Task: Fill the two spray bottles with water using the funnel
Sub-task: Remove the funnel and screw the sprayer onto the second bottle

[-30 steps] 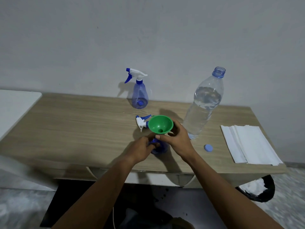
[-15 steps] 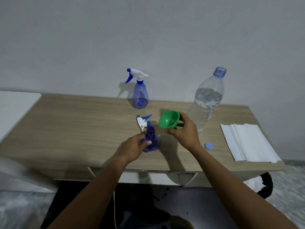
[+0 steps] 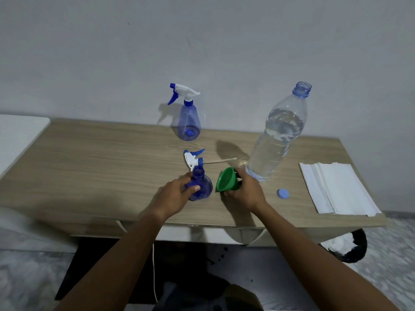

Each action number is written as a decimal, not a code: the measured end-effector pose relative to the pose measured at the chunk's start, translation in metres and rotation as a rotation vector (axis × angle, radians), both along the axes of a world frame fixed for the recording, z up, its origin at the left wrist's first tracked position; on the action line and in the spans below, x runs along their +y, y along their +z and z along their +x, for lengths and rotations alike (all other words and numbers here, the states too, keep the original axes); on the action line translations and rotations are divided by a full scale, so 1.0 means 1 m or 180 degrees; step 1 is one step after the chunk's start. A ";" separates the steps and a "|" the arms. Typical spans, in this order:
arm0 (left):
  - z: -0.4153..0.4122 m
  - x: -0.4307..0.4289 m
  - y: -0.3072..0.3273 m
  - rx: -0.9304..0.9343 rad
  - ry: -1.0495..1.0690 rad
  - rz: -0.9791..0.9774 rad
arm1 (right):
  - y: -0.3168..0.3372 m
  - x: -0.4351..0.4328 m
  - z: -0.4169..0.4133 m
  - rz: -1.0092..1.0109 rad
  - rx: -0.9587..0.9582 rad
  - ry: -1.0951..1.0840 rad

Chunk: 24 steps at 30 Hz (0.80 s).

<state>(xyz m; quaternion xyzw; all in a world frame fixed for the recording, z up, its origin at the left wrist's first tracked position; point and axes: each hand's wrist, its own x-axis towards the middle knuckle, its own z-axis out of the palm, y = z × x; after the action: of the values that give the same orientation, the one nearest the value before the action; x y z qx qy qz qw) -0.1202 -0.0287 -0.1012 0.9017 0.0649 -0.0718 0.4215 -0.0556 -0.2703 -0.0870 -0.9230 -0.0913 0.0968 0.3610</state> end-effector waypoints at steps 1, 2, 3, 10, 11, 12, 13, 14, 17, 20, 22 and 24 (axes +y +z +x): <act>0.000 0.000 0.000 0.0006 0.0003 -0.0004 | -0.001 -0.001 0.000 0.0020 0.0010 0.0012; 0.000 0.000 0.000 0.0018 0.0010 -0.0011 | 0.000 -0.002 0.000 0.0045 0.0023 0.0031; 0.000 0.000 0.001 0.0023 0.0010 -0.0016 | 0.001 -0.003 0.001 0.0064 0.0041 0.0056; -0.003 0.001 0.002 -0.0029 0.0113 0.0019 | 0.029 -0.001 0.006 0.0576 0.0150 -0.0023; -0.004 0.001 0.003 -0.0027 0.0135 0.0024 | 0.034 0.003 0.008 0.0634 0.0060 -0.0049; -0.004 0.002 0.003 -0.0034 0.0144 0.0017 | 0.038 0.009 0.012 0.0640 -0.0046 -0.0057; -0.004 0.003 0.003 -0.0033 0.0148 0.0017 | 0.042 0.015 0.016 0.0608 -0.0146 -0.0042; -0.004 0.004 0.002 -0.0034 0.0154 0.0028 | 0.044 0.022 0.021 0.0562 -0.0207 -0.0013; -0.006 0.009 0.001 -0.0023 0.0197 0.0015 | 0.043 0.045 0.042 0.0322 -0.0176 0.0193; -0.008 0.015 -0.002 -0.0050 0.0325 -0.0078 | 0.037 0.069 0.067 -0.0101 -0.0020 0.0500; -0.006 0.019 -0.004 -0.0081 0.0392 -0.0071 | 0.031 0.083 0.082 -0.0338 0.0032 0.0624; -0.003 0.021 -0.003 -0.0073 0.0412 -0.0089 | 0.025 0.094 0.094 -0.0555 0.0088 0.0802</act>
<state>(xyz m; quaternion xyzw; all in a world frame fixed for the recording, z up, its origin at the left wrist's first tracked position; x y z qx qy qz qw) -0.1236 -0.0075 -0.1044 0.8904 0.1172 -0.0350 0.4385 0.0389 -0.1765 -0.0618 -0.9307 -0.1927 0.1615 0.2657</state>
